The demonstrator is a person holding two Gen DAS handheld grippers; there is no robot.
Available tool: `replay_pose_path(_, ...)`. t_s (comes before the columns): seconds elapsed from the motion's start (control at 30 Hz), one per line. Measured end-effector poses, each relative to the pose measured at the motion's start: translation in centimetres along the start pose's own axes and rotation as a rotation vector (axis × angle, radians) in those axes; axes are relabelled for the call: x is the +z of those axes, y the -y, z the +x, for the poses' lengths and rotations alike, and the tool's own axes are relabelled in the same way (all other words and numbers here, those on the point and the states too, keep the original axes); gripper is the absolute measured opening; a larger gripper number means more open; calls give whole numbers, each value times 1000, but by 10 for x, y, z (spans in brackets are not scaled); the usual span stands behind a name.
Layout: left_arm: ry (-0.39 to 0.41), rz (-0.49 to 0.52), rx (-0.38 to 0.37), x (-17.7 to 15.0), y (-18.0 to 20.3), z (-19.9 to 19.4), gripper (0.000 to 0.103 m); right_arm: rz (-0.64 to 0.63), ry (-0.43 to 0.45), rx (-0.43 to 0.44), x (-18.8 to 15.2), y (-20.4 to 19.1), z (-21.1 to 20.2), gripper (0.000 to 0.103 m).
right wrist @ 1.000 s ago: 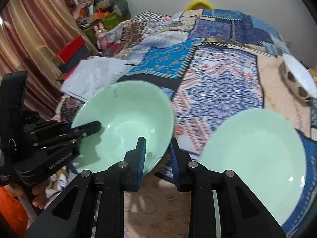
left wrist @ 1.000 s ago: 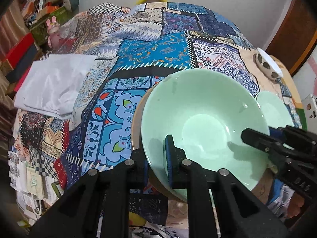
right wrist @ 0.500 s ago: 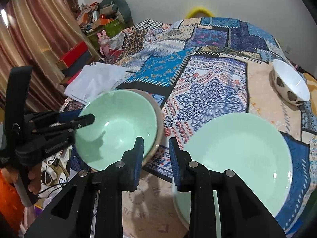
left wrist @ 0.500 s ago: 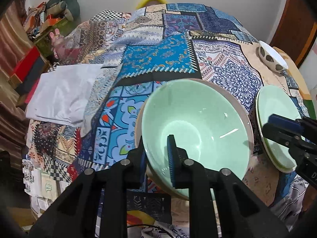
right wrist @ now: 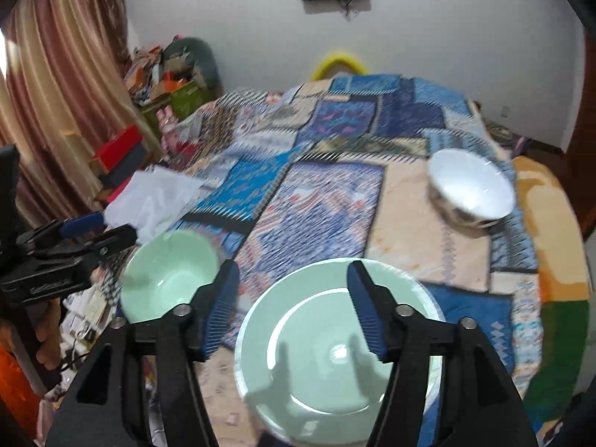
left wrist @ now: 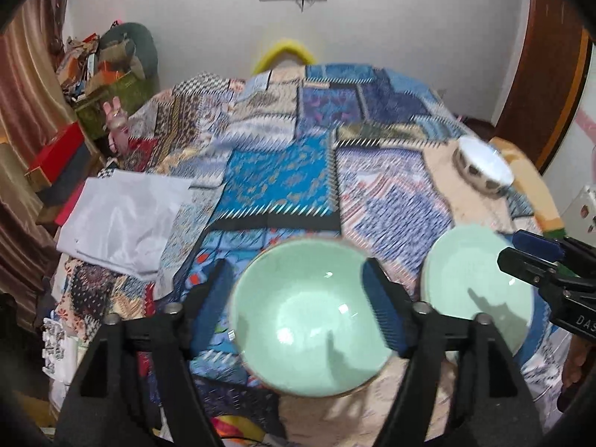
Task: Organize plates and bowls
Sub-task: 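Move both tools toward the white spotted bowl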
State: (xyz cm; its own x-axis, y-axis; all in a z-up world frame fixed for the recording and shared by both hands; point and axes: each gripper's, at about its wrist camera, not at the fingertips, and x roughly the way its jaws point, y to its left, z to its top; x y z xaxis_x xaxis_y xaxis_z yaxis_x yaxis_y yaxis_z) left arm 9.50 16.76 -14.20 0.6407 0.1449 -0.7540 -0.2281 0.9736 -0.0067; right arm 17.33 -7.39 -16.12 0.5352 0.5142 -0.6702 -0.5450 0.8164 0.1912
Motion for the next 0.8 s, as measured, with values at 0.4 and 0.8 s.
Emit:
replay_pose_path(0.4, 52, 19, -86, 43, 53, -3, 93, 73, 53, -121, 23, 78, -9, 66)
replay_pose_path(0.8, 23, 71, -160, 86, 105, 51, 93, 184, 8, -201, 29, 154, 30, 66)
